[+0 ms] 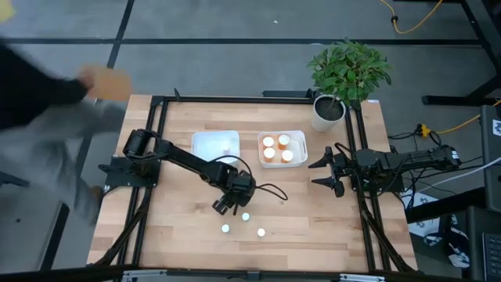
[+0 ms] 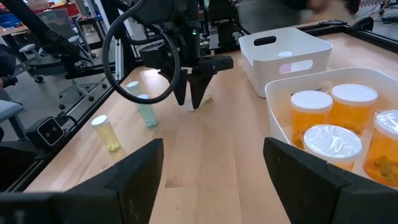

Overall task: Pick and place medicine bottles into bin by pill shape (circle, oval)
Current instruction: Put the top yellow pill bottle into the left white bin

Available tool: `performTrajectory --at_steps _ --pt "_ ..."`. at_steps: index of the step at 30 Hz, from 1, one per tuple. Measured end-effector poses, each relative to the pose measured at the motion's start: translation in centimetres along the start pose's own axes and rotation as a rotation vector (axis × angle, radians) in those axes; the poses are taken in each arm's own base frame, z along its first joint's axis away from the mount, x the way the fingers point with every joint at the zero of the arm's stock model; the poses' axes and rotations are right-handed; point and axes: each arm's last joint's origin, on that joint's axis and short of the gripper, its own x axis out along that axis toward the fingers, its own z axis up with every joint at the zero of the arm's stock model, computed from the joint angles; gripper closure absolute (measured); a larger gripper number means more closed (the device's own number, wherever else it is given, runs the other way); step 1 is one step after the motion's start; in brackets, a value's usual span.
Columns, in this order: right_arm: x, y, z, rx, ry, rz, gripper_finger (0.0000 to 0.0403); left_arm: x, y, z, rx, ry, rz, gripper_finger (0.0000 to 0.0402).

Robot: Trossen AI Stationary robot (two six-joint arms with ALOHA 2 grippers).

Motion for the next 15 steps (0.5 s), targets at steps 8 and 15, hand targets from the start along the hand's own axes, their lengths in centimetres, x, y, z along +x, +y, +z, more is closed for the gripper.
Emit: performTrajectory --at_steps 8,15 --pt "0.00 0.00 0.00 0.000 0.000 0.001 0.0124 0.02 0.03 -0.01 0.002 0.000 0.000 0.0214" --pt "0.00 0.01 0.00 0.000 0.000 0.001 0.0124 0.84 -0.24 -0.72 -0.005 -0.001 0.001 0.0214"
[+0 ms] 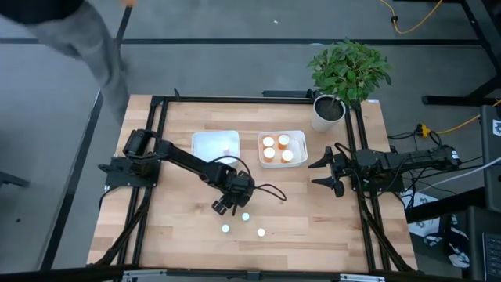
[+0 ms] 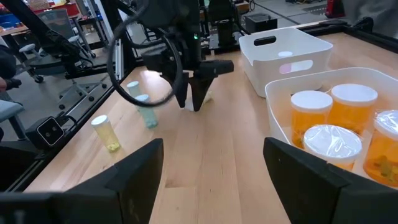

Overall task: Pick and place medicine bottles into bin by pill shape (circle, oval)
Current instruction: Put the top yellow pill bottle into the left white bin

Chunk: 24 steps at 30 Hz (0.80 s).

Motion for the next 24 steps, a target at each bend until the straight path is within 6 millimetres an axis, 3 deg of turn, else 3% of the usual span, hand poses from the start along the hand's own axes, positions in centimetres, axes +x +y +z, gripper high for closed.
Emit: performTrajectory --at_steps 9,18,21,24 --pt "0.0 0.0 0.0 0.000 0.000 0.000 0.0124 0.2 0.0 0.0 -0.013 -0.016 0.015 0.0217" --pt "0.0 0.0 0.0 0.000 0.000 0.000 0.0124 0.1 -0.1 -0.2 -0.021 0.003 0.025 0.0272" --pt "0.0 0.0 0.0 0.000 0.000 0.000 0.0124 -0.3 0.1 -0.3 -0.040 0.026 0.075 0.0286" --pt "0.0 0.0 0.0 0.000 0.000 0.000 0.0124 -2.0 0.5 0.2 -0.051 0.017 0.159 0.0290"
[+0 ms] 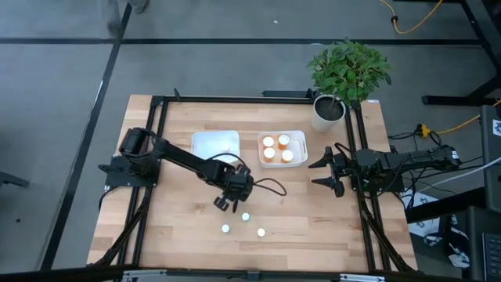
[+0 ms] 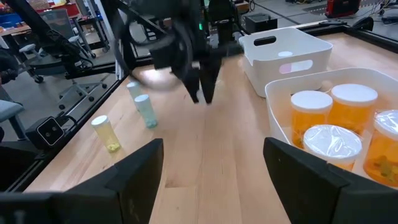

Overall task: Pick and place medicine bottles into bin by pill shape (circle, oval)
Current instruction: Put the top yellow pill bottle into the left white bin

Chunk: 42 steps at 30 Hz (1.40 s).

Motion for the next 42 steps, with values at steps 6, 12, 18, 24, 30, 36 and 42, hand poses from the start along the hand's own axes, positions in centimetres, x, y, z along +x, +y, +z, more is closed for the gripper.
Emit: performTrajectory --at_steps 6,12,18,24,30,36,42 --pt "0.0 0.0 0.0 0.000 -0.001 0.000 0.0124 -5.3 1.7 0.4 -0.077 -0.142 0.097 0.0290" --pt "0.0 0.0 0.0 0.000 0.000 0.000 0.0124 -10.9 2.8 -0.4 -0.277 -0.338 0.048 0.0290" --pt "0.0 0.0 0.0 0.000 0.000 0.000 0.0124 -12.7 0.9 -1.4 -0.371 -0.410 0.045 0.0290" --pt "0.0 0.0 0.0 0.000 0.000 0.000 0.0124 -11.8 -1.8 -3.6 -0.457 -0.440 0.223 0.0290" --pt "0.0 0.0 0.0 0.000 0.000 0.000 0.0124 -9.4 -2.9 -7.8 -0.650 -0.573 0.503 0.0290" --pt "0.0 0.0 0.0 0.000 0.000 0.000 0.0124 -7.5 -3.6 -11.3 -0.880 -0.693 0.796 0.0290" --pt "0.0 0.0 0.0 0.000 0.000 0.000 0.0124 -5.8 -4.3 -13.7 -1.072 -0.786 0.884 0.0290"
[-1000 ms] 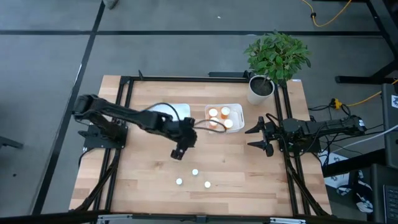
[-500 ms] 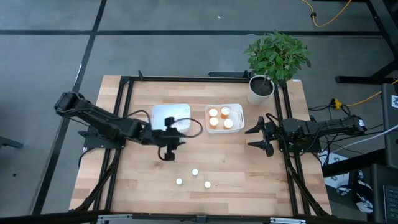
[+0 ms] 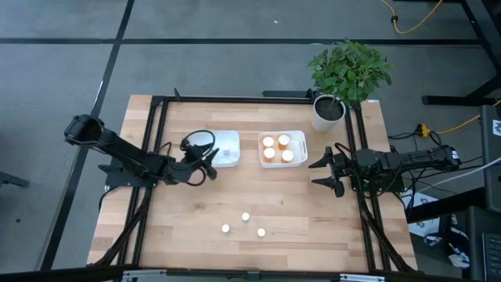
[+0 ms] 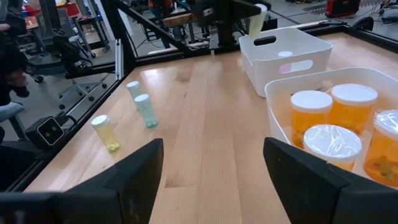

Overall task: Pick and place medicine bottles into bin by pill shape (circle, oval)
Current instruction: Put the top yellow pill bottle into the left white bin

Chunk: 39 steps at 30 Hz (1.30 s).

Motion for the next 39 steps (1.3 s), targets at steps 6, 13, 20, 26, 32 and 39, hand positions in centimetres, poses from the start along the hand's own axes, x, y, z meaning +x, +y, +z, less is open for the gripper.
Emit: performTrajectory --at_steps 6,13,20,26,32,39 --pt "0.0 0.0 0.0 0.000 0.000 0.000 0.0124 0.3 0.2 -1.0 -0.029 -0.031 0.130 0.0290" --pt "0.0 0.0 0.0 0.000 0.000 0.000 0.0124 0.7 -0.4 -3.5 0.003 -0.021 0.183 0.0290" --pt "0.0 0.0 0.0 0.000 0.000 0.000 0.0124 -0.3 -1.5 -5.3 -0.007 -0.087 0.213 0.0290" --pt "0.0 0.0 0.0 0.000 0.000 0.000 0.0124 -0.6 -1.7 -5.8 0.011 -0.087 0.200 0.0290" --pt "0.0 0.0 0.0 0.000 0.000 0.000 0.0124 -0.6 -1.7 -5.9 0.030 -0.080 0.197 0.0290" --pt "0.0 0.0 0.0 0.000 0.000 0.000 0.0124 -0.6 -1.8 -6.1 0.040 -0.051 0.162 0.0287"
